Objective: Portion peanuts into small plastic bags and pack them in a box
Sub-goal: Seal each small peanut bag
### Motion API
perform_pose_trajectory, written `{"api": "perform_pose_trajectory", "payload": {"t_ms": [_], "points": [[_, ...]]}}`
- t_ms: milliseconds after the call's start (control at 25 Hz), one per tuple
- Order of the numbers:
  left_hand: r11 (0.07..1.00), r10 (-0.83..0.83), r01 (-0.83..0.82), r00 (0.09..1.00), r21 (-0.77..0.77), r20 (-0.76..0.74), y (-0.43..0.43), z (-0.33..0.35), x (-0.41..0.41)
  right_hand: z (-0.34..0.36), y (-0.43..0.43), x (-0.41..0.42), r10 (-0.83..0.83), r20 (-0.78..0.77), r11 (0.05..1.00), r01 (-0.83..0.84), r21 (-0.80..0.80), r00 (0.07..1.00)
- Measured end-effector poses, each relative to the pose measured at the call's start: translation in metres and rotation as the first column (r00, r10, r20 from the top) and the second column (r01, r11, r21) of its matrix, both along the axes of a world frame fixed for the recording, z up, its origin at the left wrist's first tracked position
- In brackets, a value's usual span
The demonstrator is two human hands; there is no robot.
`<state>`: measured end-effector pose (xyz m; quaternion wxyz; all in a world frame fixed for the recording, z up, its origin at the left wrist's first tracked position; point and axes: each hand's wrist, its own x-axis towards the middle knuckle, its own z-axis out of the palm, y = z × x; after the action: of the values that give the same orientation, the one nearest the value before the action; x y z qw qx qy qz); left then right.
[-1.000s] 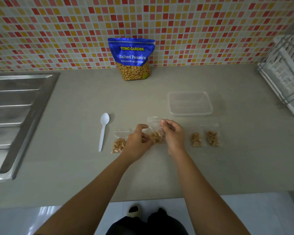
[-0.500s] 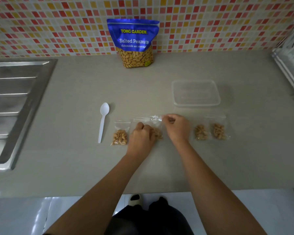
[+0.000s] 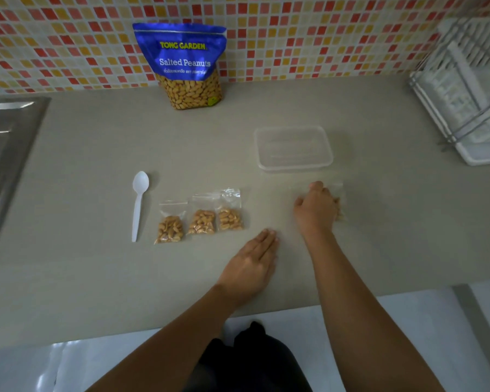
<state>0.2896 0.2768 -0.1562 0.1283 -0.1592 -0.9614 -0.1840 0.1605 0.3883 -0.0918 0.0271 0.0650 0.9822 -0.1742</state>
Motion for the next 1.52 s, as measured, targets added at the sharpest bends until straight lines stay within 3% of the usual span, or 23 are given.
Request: {"api": "perform_pose_trajectory", "payload": {"t_ms": [280,440,520,640,840,1000,1200,1360,1520], "points": [[1.000,-0.002,0.002,1.000,0.022,0.018,0.000,-0.003,0.000,-0.004,0.002,-0.011,-0.037,0.083,0.991,0.048,-0.125,0.996],[0.999,-0.021,0.020,0.999,0.034,0.029,-0.002,-0.002,0.000,-0.007,0.007,-0.010,0.035,-0.017,0.968,-0.038,-0.249,0.999],[0.995,-0.017,0.010,0.997,0.094,0.075,-0.003,0.001,-0.001,-0.007,0.012,-0.006,0.043,-0.015,0.905,-0.045,-0.424,0.999],[0.938,0.056,-0.108,0.985,0.329,0.164,-0.006,0.015,0.000,-0.006,0.019,0.005,0.009,0.004,0.740,-0.004,-0.673,1.000],[0.786,0.269,-0.327,0.945,0.524,0.185,-0.016,0.062,-0.037,0.001,0.023,0.023,0.007,-0.031,0.563,-0.029,-0.826,0.999],[0.704,0.103,-0.391,0.882,0.593,0.459,-0.027,0.100,-0.077,0.018,0.012,0.032,0.075,-0.032,0.394,-0.059,-0.917,0.997],[0.593,0.035,-0.412,0.872,0.692,0.489,-0.043,0.125,-0.089,0.032,-0.004,0.029,0.021,-0.044,0.234,-0.048,-0.971,0.999],[0.685,0.037,-0.371,0.877,0.626,0.479,-0.059,0.137,-0.095,0.041,-0.012,0.021,0.046,0.001,0.201,-0.008,-0.980,0.999],[0.870,0.041,-0.179,0.955,0.459,0.295,-0.065,0.151,-0.100,0.049,-0.018,0.023,0.075,-0.017,0.187,-0.031,-0.982,0.997]]}}
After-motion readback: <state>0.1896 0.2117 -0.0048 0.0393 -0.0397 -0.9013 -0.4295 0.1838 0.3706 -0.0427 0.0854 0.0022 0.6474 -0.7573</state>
